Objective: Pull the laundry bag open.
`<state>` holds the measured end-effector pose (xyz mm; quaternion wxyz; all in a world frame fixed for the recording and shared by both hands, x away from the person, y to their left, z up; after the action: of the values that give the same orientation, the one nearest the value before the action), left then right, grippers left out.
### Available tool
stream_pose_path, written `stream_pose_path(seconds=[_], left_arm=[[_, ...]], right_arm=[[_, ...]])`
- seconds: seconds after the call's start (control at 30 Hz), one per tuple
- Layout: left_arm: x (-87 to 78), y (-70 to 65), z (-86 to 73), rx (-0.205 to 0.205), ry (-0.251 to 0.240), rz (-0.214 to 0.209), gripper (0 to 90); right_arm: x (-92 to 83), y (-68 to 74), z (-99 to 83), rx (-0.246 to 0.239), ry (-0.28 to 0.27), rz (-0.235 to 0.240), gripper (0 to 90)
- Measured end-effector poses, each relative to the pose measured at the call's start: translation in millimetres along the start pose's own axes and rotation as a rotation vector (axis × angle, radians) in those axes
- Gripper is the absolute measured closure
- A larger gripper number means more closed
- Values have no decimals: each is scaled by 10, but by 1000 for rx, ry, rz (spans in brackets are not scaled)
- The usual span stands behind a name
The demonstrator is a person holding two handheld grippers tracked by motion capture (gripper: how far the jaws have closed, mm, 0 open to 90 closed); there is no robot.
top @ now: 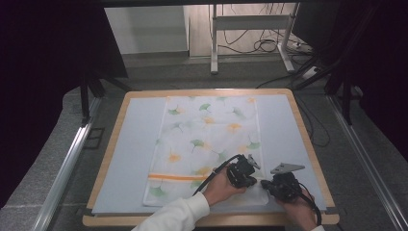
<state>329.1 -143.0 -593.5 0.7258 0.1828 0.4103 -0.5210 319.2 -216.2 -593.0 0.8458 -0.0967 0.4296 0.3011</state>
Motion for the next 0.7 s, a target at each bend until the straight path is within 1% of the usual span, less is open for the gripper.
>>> stream_pose_path(seconds=[0.03, 0.07, 0.1, 0.13, 0.17, 0.2, 0.23, 0.27, 0.3, 0.33, 0.47, 0.5, 0.57, 0.63, 0.67, 0.7], left_arm=[[-4, 7, 7, -8, 6, -12, 900], [-4, 7, 7, -8, 6, -12, 900], [-5, 9, 12, 0, 16, -12, 900], [-6, 5, 22, 8, 26, -6, 900], [-17, 1, 44, 43, 66, 10, 900], [-17, 1, 44, 43, 66, 10, 900], [-21, 0, 60, 49, 77, 14, 900], [-24, -2, 69, 44, 88, 13, 900], [-26, 9, 76, 48, 91, 9, 900], [-23, 13, 71, 39, 94, 3, 900], [-15, 27, 42, 22, 88, -16, 900], [-19, 42, 23, 33, 99, -1, 900], [-31, 54, 11, 33, 103, 5, 900], [-74, 96, -35, 11, 96, -9, 900], [-74, 96, -35, 11, 96, -9, 900], [-71, 90, -47, 7, 89, -22, 900]], right_arm=[[1, -1, 3, -3, 0, -1, 900], [1, -1, 3, -3, 0, -1, 900], [2, -3, 5, -10, -1, -3, 900], [0, 2, 2, -5, 2, -3, 900], [1, 4, 2, -6, 1, -4, 900], [1, 4, 2, -6, 1, -4, 900], [1, 6, 2, -7, 1, -7, 900], [1, 6, 2, -7, 1, -7, 900], [1, 8, 1, -8, 2, -7, 900], [2, 10, 2, -9, 0, -7, 900], [-1, 9, -6, -22, 2, -10, 900], [0, 9, -6, -25, 1, -14, 900], [0, 10, -7, -27, 1, -17, 900], [0, 12, -6, -30, 1, -20, 900], [0, 12, -6, -30, 1, -20, 900], [0, 11, -6, -27, -1, -19, 900]])
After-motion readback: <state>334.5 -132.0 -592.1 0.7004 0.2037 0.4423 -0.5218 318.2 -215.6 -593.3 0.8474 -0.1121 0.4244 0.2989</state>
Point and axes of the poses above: each handheld gripper's, and its own axes: x roughly forward along the jaws, z roughly out of its top, y roughly to its left, the point moved 10 cm from there along x, roughly forward along the jaws, and after that the axes turned 3 degrees about x, right-handed, at the moved point
